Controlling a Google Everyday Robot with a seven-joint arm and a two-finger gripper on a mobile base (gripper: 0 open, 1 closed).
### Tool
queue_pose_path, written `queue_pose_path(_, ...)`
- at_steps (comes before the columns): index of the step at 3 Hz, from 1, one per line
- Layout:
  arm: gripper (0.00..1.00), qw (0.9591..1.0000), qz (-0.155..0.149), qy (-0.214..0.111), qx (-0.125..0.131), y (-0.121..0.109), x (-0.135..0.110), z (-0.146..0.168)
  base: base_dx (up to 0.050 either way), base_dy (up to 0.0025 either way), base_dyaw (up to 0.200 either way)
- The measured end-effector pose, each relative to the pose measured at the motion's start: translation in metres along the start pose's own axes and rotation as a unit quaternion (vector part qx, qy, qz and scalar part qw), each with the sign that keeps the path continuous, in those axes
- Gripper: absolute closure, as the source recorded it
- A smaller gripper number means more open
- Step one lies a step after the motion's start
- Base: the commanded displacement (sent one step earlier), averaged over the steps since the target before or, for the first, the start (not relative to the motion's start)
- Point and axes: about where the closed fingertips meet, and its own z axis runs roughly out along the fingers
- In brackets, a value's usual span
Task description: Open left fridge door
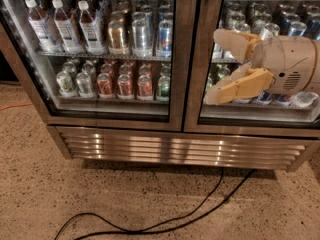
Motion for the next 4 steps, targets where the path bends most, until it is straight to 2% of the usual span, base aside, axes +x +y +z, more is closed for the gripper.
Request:
queue_pose_path(1,0.00,0.9991,-0.003,-0.001,0.042,-0.010,-0.002,-0.001,0.000,0.00000,0.000)
queue_pose_path(2,0.00,0.9992,-0.002,0.005,0.038,-0.013,-0.003,0.003,0.000,0.00000,0.000)
queue_pose_path(3,0.00,0.9974,0.023,0.030,0.061,-0.083,-0.020,0.012,0.000,0.00000,0.000)
queue_pose_path(4,0.00,0.9975,0.023,0.029,0.061,-0.085,-0.025,0.014,0.000,0.00000,0.000)
